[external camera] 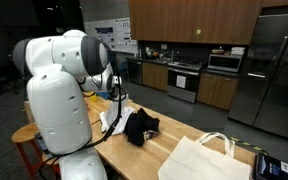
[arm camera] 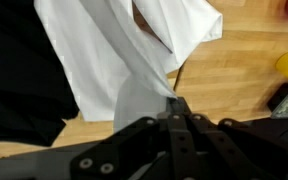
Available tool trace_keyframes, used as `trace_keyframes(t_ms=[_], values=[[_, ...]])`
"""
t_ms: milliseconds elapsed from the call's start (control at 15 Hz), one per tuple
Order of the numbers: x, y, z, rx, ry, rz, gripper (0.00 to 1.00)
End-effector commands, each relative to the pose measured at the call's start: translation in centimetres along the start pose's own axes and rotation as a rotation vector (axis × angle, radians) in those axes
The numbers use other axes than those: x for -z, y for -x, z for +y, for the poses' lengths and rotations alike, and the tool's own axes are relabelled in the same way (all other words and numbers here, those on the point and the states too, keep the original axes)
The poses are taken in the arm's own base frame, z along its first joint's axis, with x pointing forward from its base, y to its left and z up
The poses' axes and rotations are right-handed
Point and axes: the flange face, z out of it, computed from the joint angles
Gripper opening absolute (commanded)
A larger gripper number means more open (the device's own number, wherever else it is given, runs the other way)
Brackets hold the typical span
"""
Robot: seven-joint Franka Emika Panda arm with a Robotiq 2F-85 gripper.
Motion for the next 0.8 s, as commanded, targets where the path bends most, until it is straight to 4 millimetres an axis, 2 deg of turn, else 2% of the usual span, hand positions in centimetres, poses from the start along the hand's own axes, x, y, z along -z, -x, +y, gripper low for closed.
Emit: trace_keyframes(t_ms=[0, 200, 333, 467, 533, 600, 667, 733], values=[[2.7, -2.7, -3.7, 0.17, 0.07, -0.035, 0.0], [1.2, -3.0, -6.1, 0.318, 0.085, -0.095, 0.0], [-1.2, -2.8, -7.1, 0.399, 0.067, -0.135, 0.0], [-4.4, -2.1, -8.1, 0.455, 0.024, -0.195, 0.0], [-6.5, -1.8, -8.3, 0.475, 0.006, -0.236, 0.26], [-2.5, -1.6, -7.7, 0.426, 0.037, -0.149, 0.27], [-3.8, -1.4, -7.8, 0.419, 0.013, -0.18, 0.07], [-4.8, -1.5, -7.4, 0.413, 0.005, -0.192, 0.12]])
